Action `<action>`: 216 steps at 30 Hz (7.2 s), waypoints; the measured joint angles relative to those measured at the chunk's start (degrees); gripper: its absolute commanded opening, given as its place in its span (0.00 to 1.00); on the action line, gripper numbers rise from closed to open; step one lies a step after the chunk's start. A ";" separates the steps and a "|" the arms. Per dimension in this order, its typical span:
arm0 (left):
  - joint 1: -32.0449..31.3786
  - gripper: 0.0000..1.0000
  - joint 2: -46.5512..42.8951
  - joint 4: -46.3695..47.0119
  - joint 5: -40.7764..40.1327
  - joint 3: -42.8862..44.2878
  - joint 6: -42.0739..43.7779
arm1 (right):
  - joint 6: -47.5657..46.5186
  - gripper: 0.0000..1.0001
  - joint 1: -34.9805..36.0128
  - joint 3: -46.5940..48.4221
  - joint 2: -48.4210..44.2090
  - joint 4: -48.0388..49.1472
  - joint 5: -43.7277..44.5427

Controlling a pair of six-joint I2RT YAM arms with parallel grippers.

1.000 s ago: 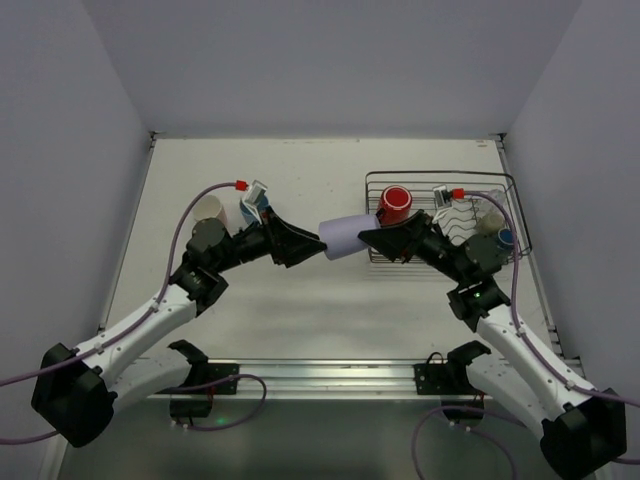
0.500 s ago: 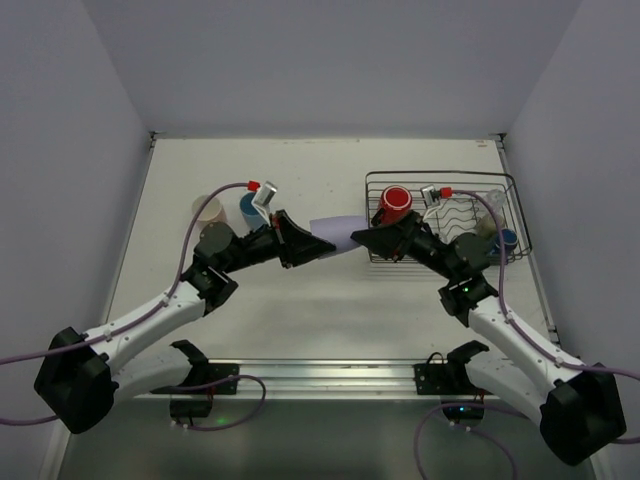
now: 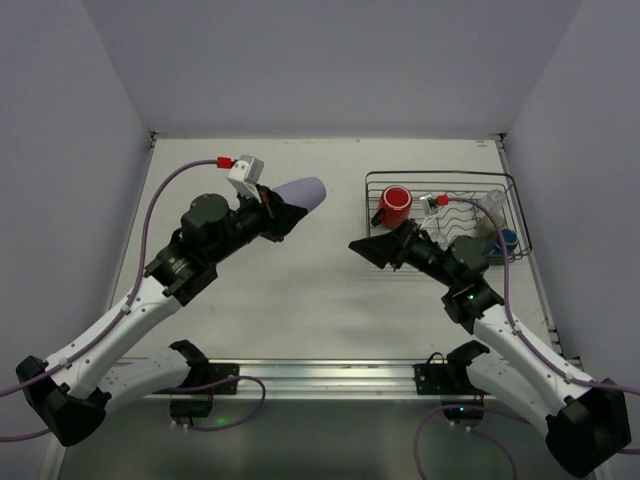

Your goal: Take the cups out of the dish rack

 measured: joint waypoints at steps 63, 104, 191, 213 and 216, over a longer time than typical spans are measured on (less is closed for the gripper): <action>14.51 0.23 49.92 -52.65 -18.73 44.48 20.98 | -21.51 0.99 0.04 2.60 -8.92 -26.64 8.04; 9.35 0.75 -16.00 -13.09 1.36 -11.37 16.22 | -29.46 0.99 -1.79 24.55 21.53 -40.87 53.55; -1.84 0.00 12.37 51.08 25.97 -18.95 -26.80 | 9.92 0.99 -0.28 -8.72 11.65 35.34 -3.58; -1.99 0.00 24.15 -12.85 -8.52 19.67 9.38 | -9.14 0.99 0.15 -6.25 -4.66 -3.58 13.53; -1.97 0.00 34.32 -18.29 -13.07 27.36 12.04 | -12.72 0.99 0.15 -3.89 -8.02 -10.93 16.46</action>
